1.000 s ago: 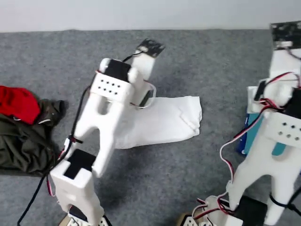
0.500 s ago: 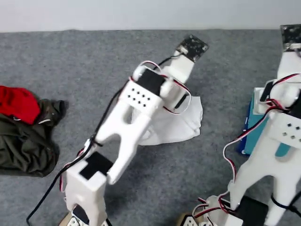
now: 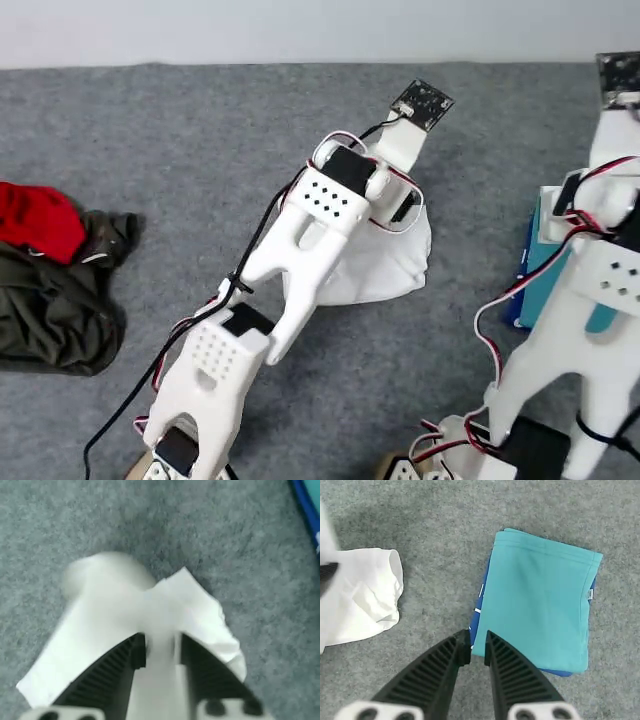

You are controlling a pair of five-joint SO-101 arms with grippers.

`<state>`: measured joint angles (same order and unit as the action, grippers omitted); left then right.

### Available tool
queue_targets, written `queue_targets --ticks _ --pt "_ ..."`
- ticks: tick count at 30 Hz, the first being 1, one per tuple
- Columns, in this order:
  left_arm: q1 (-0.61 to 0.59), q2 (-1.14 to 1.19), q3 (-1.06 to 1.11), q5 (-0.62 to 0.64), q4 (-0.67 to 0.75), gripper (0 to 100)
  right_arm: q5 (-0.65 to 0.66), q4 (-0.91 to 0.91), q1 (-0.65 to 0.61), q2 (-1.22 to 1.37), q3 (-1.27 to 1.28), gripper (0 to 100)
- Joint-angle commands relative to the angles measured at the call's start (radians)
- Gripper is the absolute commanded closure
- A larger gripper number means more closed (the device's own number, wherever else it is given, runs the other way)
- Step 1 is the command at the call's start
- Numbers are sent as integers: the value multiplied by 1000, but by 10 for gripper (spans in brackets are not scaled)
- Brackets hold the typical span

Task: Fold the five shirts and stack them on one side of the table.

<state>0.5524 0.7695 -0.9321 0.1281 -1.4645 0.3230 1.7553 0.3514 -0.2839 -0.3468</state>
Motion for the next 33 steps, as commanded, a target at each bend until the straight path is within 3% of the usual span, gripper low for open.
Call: queue_targets --ticks 1,8,13,19,27,33 --pt "9 12 -165 48 -74 789 11 39 7 -44 -51 935" --pt "-3 34 -386 44 -288 802 5 39 -19 -38 -9 935" --pt "-133 8 -403 37 -292 990 3 39 -128 -38 106 934" --pt "-229 14 -254 -12 -285 995 3 39 -147 -44 120 934" --pt "-199 216 -159 -106 -203 995 9 39 -142 -45 117 935" --pt "-121 354 -252 -137 -259 995 11 38 -28 -105 115 935"
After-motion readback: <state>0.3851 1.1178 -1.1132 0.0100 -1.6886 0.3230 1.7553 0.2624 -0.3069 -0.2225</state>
